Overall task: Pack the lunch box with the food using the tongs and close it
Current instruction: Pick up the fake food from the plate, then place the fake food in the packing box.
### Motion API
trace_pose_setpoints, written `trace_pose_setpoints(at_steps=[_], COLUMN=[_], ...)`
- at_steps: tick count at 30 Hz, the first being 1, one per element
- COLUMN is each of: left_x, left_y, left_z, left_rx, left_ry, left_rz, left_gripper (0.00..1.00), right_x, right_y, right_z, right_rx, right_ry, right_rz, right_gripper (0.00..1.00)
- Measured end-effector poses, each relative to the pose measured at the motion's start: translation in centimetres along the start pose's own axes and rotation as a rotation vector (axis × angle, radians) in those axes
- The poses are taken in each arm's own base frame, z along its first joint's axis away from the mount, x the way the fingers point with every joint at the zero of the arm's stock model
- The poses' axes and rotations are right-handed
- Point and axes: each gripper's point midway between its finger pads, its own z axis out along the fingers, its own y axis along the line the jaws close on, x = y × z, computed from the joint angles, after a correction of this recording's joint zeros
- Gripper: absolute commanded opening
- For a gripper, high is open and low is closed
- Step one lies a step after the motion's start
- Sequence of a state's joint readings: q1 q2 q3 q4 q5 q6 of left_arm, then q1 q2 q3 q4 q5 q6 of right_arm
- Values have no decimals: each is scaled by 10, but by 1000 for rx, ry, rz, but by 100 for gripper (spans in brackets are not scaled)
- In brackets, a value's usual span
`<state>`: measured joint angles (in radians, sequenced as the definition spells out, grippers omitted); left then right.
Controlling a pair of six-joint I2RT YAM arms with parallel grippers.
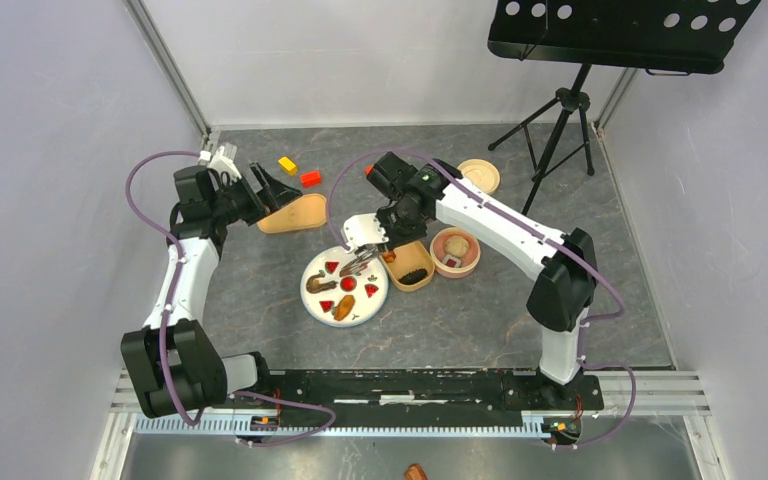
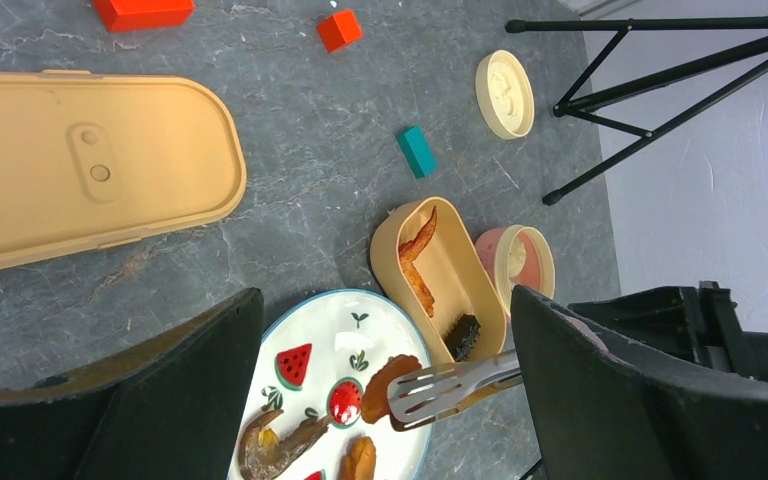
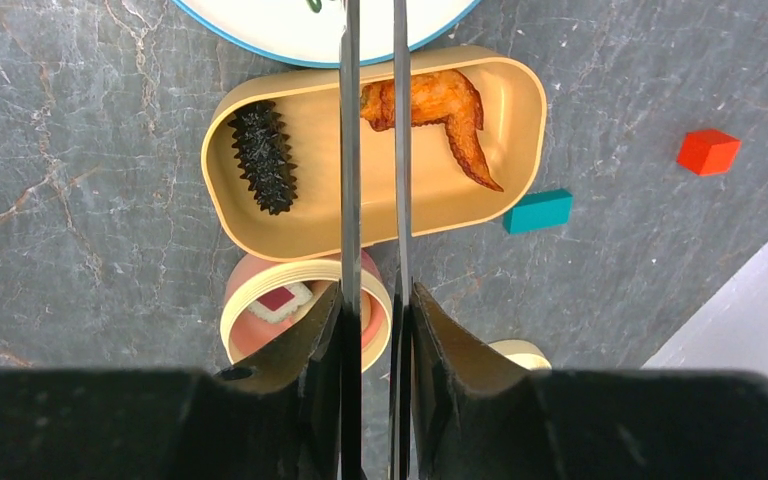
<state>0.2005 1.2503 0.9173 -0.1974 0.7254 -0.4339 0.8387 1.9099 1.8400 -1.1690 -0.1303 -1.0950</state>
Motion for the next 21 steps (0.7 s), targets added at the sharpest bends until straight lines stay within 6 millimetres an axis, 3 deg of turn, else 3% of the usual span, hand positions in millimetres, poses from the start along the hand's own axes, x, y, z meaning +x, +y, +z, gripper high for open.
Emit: trace_pose_setpoints(at_steps=[10, 16, 21], left_x=[-3, -3, -4], left_y=[1, 3, 5], left_z=[4, 7, 11], left_rx=[14, 15, 19], left_ry=[-7, -3, 1], left_rz=[10, 2, -1], left_gripper=[98, 98, 98], right_x=[7, 56, 89], right_y=[-2, -5, 21], right_z=[-24, -54, -62], right_rx=[46, 112, 101], right_ry=[-18, 7, 46], right_rz=[59, 204, 263], right_gripper=[11, 10, 10])
